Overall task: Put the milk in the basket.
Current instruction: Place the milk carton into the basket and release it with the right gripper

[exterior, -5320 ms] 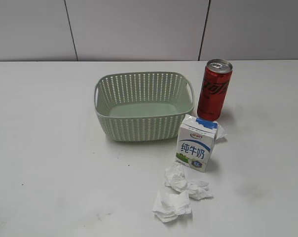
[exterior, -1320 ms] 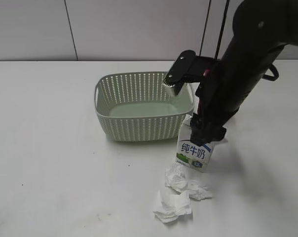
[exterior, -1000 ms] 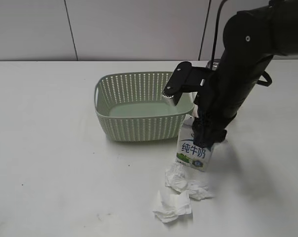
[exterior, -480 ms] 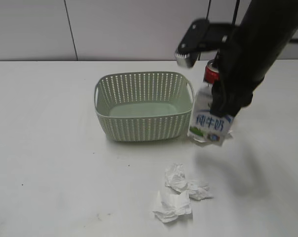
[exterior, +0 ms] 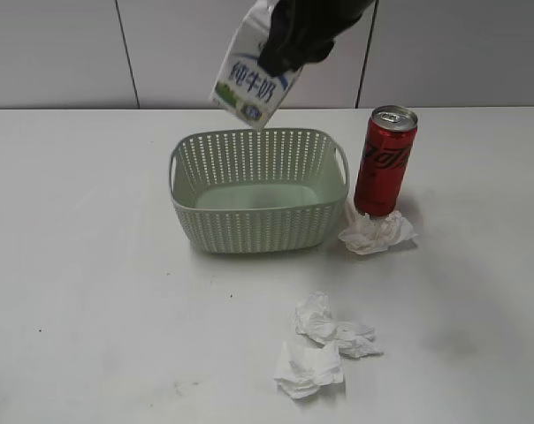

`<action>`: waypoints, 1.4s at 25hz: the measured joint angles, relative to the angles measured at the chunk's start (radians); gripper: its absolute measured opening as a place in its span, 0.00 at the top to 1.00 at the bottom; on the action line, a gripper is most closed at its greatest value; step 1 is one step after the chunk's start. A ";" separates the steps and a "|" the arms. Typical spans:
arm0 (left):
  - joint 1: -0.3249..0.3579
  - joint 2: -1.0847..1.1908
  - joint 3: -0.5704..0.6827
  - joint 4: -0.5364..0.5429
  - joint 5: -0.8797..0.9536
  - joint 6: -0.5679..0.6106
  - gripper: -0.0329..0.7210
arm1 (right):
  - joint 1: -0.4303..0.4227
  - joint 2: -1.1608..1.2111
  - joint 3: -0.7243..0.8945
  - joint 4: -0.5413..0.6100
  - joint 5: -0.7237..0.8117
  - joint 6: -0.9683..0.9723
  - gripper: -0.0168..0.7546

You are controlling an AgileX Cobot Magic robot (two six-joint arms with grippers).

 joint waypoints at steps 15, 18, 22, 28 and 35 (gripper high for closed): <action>0.000 0.000 0.000 0.000 0.000 0.000 0.65 | 0.050 0.313 -0.033 -0.082 -0.015 -0.007 0.57; 0.000 0.000 0.000 0.000 0.000 0.000 0.65 | 0.050 0.308 -0.040 -0.074 -0.026 -0.007 0.37; 0.000 0.000 0.000 0.000 0.000 0.000 0.65 | 0.049 0.265 -0.040 -0.073 -0.024 0.029 0.23; 0.000 0.000 0.000 0.000 0.000 0.000 0.65 | -0.040 0.150 -0.043 -0.165 0.113 0.283 0.22; 0.000 0.000 0.000 0.000 0.000 0.000 0.65 | -0.318 0.062 -0.043 -0.226 0.336 0.503 0.22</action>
